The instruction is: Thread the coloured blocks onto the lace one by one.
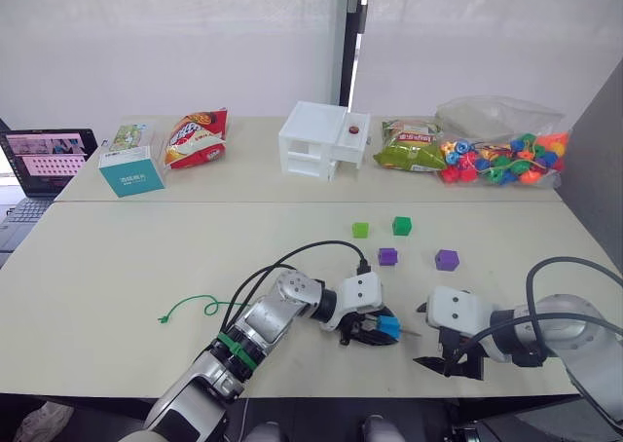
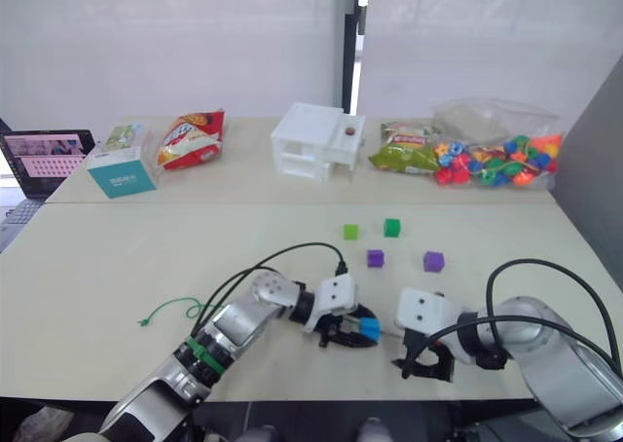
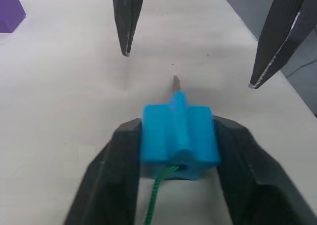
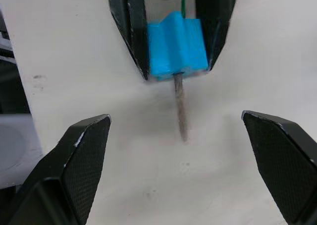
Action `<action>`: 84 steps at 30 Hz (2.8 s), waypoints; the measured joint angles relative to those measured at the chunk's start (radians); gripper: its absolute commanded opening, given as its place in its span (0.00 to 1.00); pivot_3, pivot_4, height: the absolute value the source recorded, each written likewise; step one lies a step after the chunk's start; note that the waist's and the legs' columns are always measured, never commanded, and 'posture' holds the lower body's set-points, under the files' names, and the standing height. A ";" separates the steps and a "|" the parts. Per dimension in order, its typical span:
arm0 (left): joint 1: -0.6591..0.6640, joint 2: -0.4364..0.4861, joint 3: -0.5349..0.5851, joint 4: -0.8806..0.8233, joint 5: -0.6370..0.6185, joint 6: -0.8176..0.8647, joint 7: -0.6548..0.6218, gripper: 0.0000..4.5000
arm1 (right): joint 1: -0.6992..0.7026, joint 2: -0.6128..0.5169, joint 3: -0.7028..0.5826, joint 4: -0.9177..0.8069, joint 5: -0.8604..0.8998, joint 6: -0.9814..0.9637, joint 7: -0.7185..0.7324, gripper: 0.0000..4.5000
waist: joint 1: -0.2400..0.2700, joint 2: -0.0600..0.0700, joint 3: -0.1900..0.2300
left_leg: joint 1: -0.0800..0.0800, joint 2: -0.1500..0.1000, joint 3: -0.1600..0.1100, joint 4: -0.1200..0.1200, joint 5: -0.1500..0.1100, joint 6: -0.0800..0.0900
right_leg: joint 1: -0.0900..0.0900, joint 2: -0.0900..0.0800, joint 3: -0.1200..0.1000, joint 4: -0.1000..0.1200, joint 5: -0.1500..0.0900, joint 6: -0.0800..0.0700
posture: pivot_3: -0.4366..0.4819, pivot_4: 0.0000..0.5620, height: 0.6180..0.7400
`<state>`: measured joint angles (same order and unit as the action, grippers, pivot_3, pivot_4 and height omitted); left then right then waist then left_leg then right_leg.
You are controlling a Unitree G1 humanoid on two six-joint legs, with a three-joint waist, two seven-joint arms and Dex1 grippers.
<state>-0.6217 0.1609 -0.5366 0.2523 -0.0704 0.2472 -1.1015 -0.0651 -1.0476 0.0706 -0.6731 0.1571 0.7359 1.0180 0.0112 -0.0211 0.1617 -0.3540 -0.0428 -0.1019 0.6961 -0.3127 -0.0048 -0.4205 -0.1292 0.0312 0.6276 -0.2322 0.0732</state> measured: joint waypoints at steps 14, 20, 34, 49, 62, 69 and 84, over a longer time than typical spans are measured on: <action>0.000 0.009 0.001 -0.004 0.010 -0.003 0.002 0.31 | -0.056 0.035 0.125 0.110 -0.066 -0.092 -0.041 0.28 | -0.003 0.000 0.000 | 0.001 0.000 0.000 0.000 0.000 0.000 | 0.001 0.000 0.000 0.000 0.000 0.000 | 0.48 0.27 1.00; 0.001 0.011 0.002 -0.005 0.012 -0.003 0.004 0.31 | -0.049 0.053 0.133 0.125 -0.093 -0.108 -0.063 0.00 | -0.003 0.000 0.000 | 0.002 0.000 0.000 0.001 0.000 -0.001 | 0.002 0.000 0.000 0.000 0.001 0.001 | 0.48 0.27 1.00; 0.153 0.323 0.170 -0.219 -0.061 0.020 -0.053 0.31 | -0.139 0.041 0.155 0.232 -0.096 -0.138 -0.011 0.00 | -0.013 0.000 0.000 | 0.001 0.001 0.000 0.001 0.001 -0.001 | 0.000 0.000 0.000 0.000 0.002 0.000 | 0.48 0.27 1.00; 0.381 0.836 0.590 0.130 -0.173 -0.259 -0.223 0.31 | -0.303 0.093 0.242 0.395 -0.136 -0.247 0.077 0.00 | -0.042 0.000 0.000 | 0.004 0.007 0.002 -0.003 0.000 -0.001 | -0.002 0.006 0.000 0.001 0.003 -0.003 | 0.48 0.27 1.00; 0.130 0.768 0.577 -0.006 -0.296 0.018 -0.335 0.99 | -0.302 0.108 0.236 0.387 -0.157 -0.246 0.090 0.00 | -0.034 -0.003 0.000 | 0.002 0.007 0.002 -0.001 0.000 -0.001 | -0.002 0.006 -0.001 0.003 0.004 -0.004 | 0.48 0.27 1.00; 0.090 0.536 0.408 -0.298 -0.354 0.149 -0.254 0.99 | -0.282 0.124 0.231 0.322 -0.140 -0.182 0.093 0.00 | -0.043 -0.003 0.000 | 0.001 0.007 0.002 -0.002 -0.001 0.001 | -0.004 0.006 0.000 0.003 0.005 -0.004 | 0.48 0.27 1.00; 0.129 0.216 0.126 -0.213 -0.132 0.012 -0.081 0.99 | -0.358 0.153 0.336 0.282 -0.176 -0.144 0.136 0.00 | -0.028 -0.003 0.000 | 0.001 0.006 0.002 -0.001 0.000 0.000 | -0.002 0.006 0.000 0.000 0.005 -0.004 | 0.48 0.27 1.00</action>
<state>-0.4926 0.3768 -0.4104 0.0392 -0.2024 0.2594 -1.1829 -0.4230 -0.8950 0.4061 -0.3916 -0.0194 0.5915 1.1544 -0.0171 -0.0240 0.1621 -0.3528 -0.0363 -0.0998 0.6954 -0.3128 -0.0051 -0.4228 -0.1233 0.0311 0.6279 -0.2276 0.0690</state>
